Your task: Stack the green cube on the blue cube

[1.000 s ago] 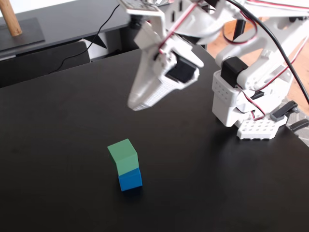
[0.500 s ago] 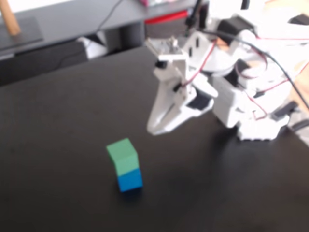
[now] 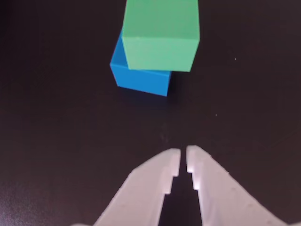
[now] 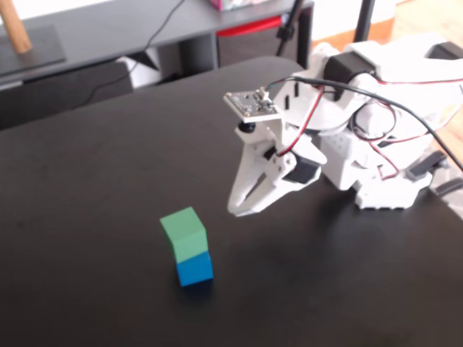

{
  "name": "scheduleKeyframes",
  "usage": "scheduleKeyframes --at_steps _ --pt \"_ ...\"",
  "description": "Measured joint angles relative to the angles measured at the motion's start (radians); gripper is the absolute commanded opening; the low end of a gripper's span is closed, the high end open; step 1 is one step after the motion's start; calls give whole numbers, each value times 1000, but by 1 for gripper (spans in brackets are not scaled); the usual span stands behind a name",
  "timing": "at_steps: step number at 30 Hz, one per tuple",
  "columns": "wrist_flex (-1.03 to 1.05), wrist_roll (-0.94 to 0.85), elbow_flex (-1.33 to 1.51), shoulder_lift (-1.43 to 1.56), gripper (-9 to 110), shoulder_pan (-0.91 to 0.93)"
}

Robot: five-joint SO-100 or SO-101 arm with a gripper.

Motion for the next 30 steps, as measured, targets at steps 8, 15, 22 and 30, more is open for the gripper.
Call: scheduleKeyframes --at_steps 8,15,22,30 --pt "163 -5 0 -8 0 0" --pt "279 -46 0 3 0 2" --pt "330 -64 0 5 0 21" --pt "351 46 0 6 0 31"
